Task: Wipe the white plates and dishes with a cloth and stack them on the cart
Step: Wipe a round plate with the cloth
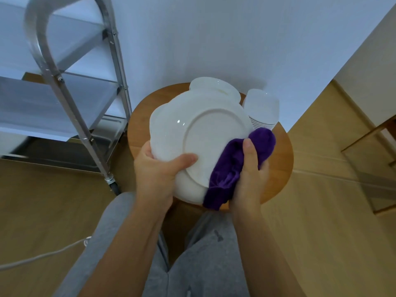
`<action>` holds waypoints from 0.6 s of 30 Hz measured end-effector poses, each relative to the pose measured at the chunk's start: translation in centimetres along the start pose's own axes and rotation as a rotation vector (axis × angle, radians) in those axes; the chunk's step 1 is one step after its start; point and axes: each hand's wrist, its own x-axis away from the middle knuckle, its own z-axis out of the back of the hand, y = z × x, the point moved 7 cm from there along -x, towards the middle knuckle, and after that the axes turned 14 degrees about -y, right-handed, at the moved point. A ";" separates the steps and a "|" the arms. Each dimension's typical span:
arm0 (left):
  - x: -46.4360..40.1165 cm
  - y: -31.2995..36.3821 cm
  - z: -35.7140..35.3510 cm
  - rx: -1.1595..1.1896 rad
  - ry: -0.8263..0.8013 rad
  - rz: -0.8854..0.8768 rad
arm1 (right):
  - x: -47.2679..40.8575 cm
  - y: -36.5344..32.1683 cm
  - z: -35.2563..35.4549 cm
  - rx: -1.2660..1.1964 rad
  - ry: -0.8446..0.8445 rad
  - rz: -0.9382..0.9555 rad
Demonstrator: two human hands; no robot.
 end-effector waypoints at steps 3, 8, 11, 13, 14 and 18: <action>-0.1 -0.4 -1.2 0.030 0.017 -0.037 | 0.8 1.1 -0.2 -0.095 0.057 -0.014; -1.1 -0.4 -2.9 0.277 -0.577 0.252 | -1.9 -1.2 1.5 -0.189 -0.139 -0.076; -0.4 0.0 -3.4 0.692 -0.814 0.493 | -3.4 -2.8 2.1 0.062 -0.308 -0.185; -1.2 -1.2 -2.2 0.532 -0.663 0.467 | -3.9 -3.5 1.8 0.157 -0.367 -0.199; -1.4 -1.7 -1.9 0.466 -0.575 0.429 | -3.9 -3.7 1.6 0.179 -0.368 -0.200; -1.0 -1.6 -1.8 0.437 -0.468 0.380 | -2.8 -3.4 1.9 0.152 -0.259 -0.156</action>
